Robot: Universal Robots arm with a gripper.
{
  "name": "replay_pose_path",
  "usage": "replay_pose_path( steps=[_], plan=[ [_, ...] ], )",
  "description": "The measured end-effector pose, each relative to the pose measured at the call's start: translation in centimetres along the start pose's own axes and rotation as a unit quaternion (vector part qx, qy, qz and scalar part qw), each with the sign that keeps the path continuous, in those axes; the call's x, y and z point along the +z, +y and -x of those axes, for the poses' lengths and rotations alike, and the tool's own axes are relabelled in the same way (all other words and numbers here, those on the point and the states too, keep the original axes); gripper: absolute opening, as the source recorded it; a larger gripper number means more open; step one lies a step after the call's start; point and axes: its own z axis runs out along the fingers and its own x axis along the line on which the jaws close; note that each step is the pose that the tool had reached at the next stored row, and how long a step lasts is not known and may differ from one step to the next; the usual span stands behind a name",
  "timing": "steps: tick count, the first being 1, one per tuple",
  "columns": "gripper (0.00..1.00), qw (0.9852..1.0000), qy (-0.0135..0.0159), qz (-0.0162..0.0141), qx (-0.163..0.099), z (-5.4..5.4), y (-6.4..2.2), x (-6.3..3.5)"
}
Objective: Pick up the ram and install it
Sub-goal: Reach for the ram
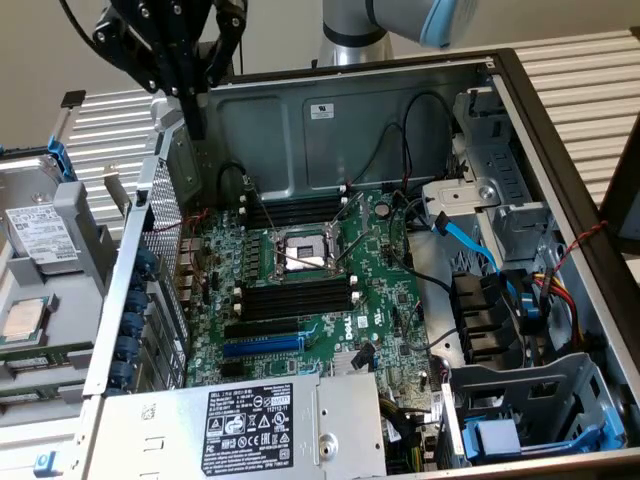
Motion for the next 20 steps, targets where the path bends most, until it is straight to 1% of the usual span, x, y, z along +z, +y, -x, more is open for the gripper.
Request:
replay_pose_path(
  steps=[10, 20],
  plan=[
    [0.11, 1.0, 0.0, 0.0, 0.0, -3.9, -0.31, 0.05],
    [0.11, 1.0, 0.0, 0.0, 0.0, -8.2, -0.93, 0.15]
  ],
)
